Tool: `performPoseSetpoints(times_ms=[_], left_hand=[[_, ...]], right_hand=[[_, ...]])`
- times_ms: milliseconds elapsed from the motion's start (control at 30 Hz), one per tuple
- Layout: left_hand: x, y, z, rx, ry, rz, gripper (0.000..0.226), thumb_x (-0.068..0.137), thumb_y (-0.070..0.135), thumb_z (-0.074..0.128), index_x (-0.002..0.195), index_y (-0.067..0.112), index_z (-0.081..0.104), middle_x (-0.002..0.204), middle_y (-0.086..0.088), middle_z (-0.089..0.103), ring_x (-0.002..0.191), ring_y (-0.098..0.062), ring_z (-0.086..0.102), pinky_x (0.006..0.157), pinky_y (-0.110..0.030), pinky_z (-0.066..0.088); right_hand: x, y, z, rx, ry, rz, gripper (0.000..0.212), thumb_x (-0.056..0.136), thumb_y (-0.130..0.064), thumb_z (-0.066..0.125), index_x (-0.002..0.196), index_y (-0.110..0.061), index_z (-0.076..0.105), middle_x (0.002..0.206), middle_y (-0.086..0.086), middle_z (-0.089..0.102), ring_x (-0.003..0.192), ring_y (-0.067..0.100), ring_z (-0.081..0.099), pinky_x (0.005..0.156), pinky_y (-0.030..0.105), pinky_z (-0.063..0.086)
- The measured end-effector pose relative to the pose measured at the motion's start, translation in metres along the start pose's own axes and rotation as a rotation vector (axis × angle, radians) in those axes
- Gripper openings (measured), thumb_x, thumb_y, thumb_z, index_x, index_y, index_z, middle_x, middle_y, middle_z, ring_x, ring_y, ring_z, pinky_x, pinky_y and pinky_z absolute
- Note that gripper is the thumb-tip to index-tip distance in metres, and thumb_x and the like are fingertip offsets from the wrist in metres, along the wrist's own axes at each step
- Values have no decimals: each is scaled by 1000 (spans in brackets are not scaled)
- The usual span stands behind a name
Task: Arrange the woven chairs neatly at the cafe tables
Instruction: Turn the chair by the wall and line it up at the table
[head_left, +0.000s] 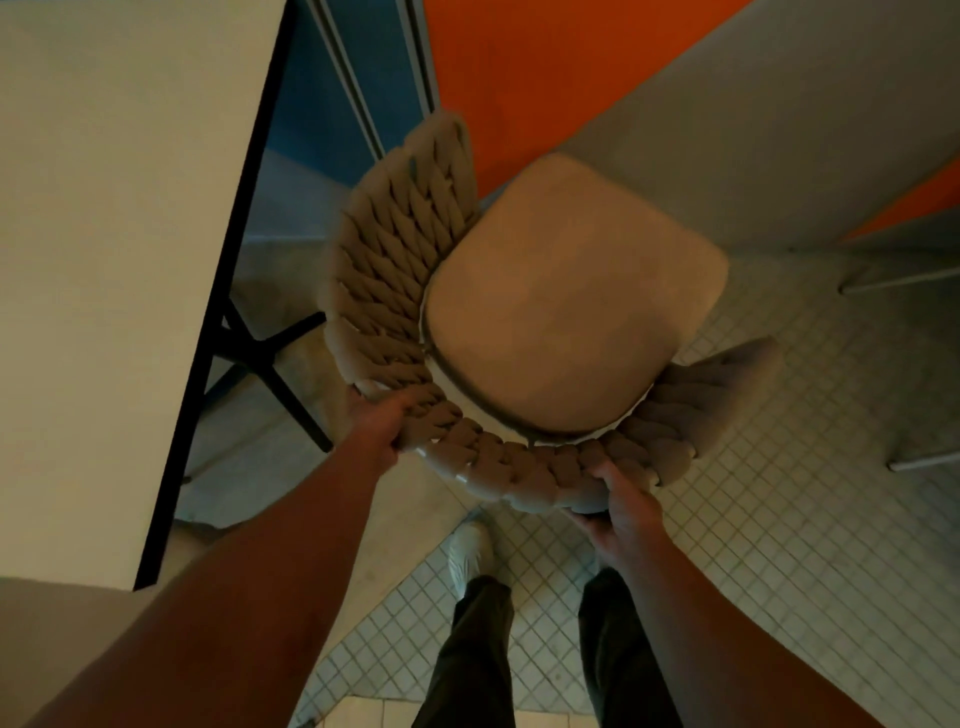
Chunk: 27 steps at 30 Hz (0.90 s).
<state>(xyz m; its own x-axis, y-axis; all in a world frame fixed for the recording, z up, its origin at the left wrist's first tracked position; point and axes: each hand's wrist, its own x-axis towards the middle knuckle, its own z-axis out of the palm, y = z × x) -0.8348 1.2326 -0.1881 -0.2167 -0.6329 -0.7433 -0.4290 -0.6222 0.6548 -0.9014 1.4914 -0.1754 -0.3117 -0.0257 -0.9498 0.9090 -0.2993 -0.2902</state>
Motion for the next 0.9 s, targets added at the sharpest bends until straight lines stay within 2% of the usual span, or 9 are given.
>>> performPoseSetpoints(times_ms=[67, 200, 367, 567, 667, 700, 767, 800, 900], left_hand=[[-9, -11, 2, -28, 37, 12, 76, 78, -9, 75, 138, 21, 39, 128, -15, 62, 103, -38, 68, 87, -60, 58], [-27, -28, 8, -57, 117, 7, 69, 77, -12, 74, 124, 29, 43, 114, -5, 60, 100, -32, 66, 86, -52, 59], [-43, -58, 17, -171, 215, -72, 63, 70, -2, 85, 118, 24, 52, 115, -10, 70, 96, -35, 72, 76, -61, 61], [-63, -91, 37, -315, 249, -115, 66, 65, 1, 88, 122, 13, 56, 110, -17, 72, 91, -39, 75, 71, -65, 61], [-49, -117, 44, -360, 230, -146, 89, 42, 19, 99, 121, 12, 60, 116, -19, 73, 90, -39, 76, 67, -60, 62], [-58, -110, 46, -346, 239, -141, 88, 44, 20, 99, 121, 11, 58, 113, -17, 73, 89, -35, 76, 67, -57, 63], [-98, -81, 52, -224, 294, -111, 73, 64, 17, 94, 120, 12, 49, 106, -9, 67, 88, -27, 70, 74, -49, 62], [-105, -75, 49, -99, 338, -61, 75, 67, 21, 92, 124, 12, 44, 111, -9, 64, 93, -28, 67, 80, -46, 60], [-106, -71, 28, 506, 432, 276, 113, 61, 43, 94, 146, 7, 28, 147, -15, 42, 130, -36, 49, 102, -46, 48]], right_hand=[[4, -9, -8, -58, 5, -12, 31, 92, -3, 62, 117, -14, 47, 127, 15, 51, 105, 36, 54, 86, 55, 49], [11, -30, -19, -163, -4, -28, 40, 91, -4, 64, 127, -14, 49, 140, 20, 48, 119, 46, 53, 91, 63, 49], [17, -66, -24, -340, 9, -51, 35, 91, -5, 64, 120, -11, 46, 125, 20, 48, 110, 44, 54, 68, 51, 52], [29, -109, -24, -523, 19, -103, 45, 86, -7, 69, 126, -7, 49, 120, 19, 52, 104, 40, 57, 58, 44, 51], [32, -120, -25, -558, 28, -120, 40, 86, -11, 72, 118, -4, 50, 120, 19, 55, 102, 39, 59, 60, 46, 52], [34, -121, -25, -553, 30, -127, 39, 86, -12, 73, 116, -4, 49, 117, 19, 56, 100, 39, 59, 62, 46, 52], [35, -117, -26, -555, 50, -145, 47, 86, -15, 74, 123, -2, 49, 118, 18, 57, 103, 38, 61, 70, 49, 56], [34, -114, -25, -594, 77, -183, 52, 85, -16, 74, 128, -2, 48, 121, 18, 58, 104, 37, 62, 75, 49, 57], [21, -101, -27, -850, 182, -570, 62, 81, -10, 71, 134, -2, 41, 123, 19, 57, 107, 36, 60, 84, 36, 50]])
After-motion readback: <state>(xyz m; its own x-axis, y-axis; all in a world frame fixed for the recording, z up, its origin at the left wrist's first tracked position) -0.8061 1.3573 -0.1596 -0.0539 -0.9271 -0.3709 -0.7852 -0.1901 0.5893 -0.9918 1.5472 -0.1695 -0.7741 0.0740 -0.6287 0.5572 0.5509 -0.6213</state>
